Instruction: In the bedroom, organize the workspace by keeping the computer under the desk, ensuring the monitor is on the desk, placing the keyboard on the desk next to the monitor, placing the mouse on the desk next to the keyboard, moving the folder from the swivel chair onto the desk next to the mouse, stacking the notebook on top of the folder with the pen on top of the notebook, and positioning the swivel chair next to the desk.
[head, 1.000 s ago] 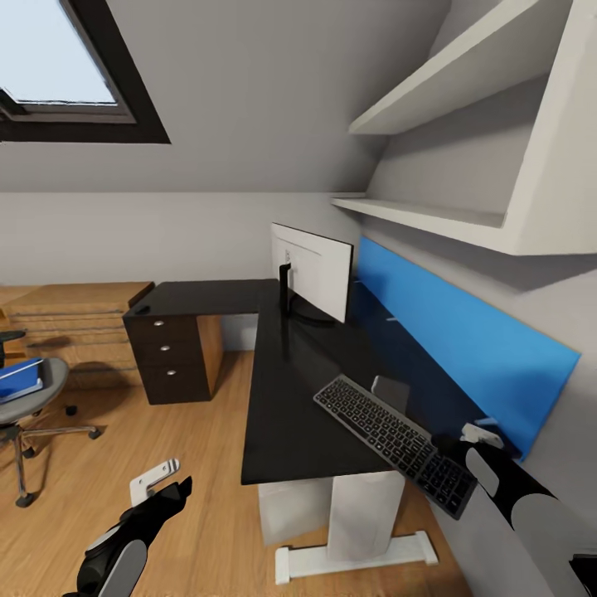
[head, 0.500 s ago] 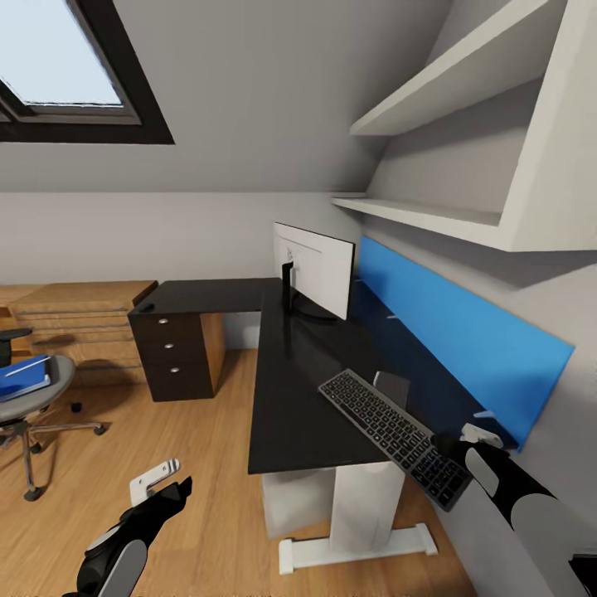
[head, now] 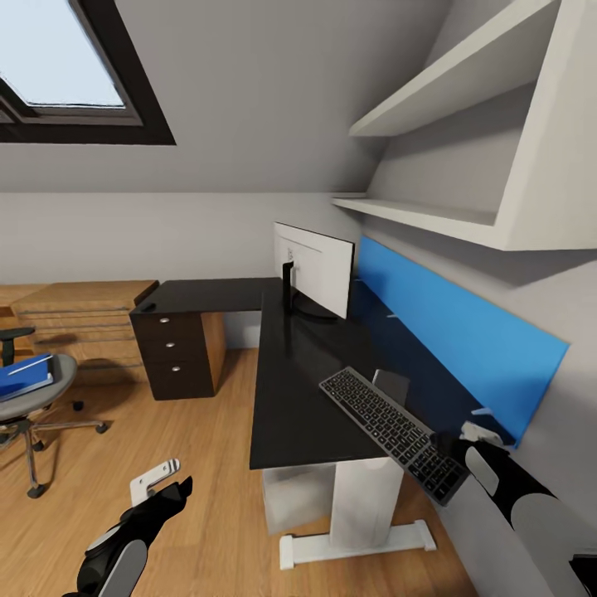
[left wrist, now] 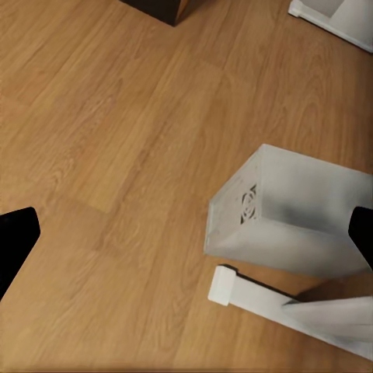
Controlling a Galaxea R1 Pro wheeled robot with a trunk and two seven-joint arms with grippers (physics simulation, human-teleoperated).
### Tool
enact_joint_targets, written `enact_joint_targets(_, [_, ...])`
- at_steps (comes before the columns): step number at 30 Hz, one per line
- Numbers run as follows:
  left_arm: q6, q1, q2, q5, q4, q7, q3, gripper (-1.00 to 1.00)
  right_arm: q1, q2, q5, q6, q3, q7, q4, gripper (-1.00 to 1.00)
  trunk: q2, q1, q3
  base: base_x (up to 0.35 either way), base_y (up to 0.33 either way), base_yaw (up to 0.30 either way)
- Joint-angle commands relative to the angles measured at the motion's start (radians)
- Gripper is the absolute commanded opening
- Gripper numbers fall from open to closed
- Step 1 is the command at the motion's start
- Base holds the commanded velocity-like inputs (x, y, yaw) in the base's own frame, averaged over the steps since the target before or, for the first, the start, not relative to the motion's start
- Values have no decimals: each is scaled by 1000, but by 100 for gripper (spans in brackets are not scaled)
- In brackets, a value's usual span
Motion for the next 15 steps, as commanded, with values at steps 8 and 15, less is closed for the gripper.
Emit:
enact_joint_targets(8, [2, -1, 1, 11, -1, 15, -4, 100, 2, -5, -11, 5, -4, 21, -98, 100, 56, -31, 24, -6, 0, 0])
enact_joint_targets(15, [2, -1, 1, 12, 1, 16, -5, 100, 20, -7, -17, 13, -6, 32, -230, 100, 105, -58, 46, 0, 0, 0])
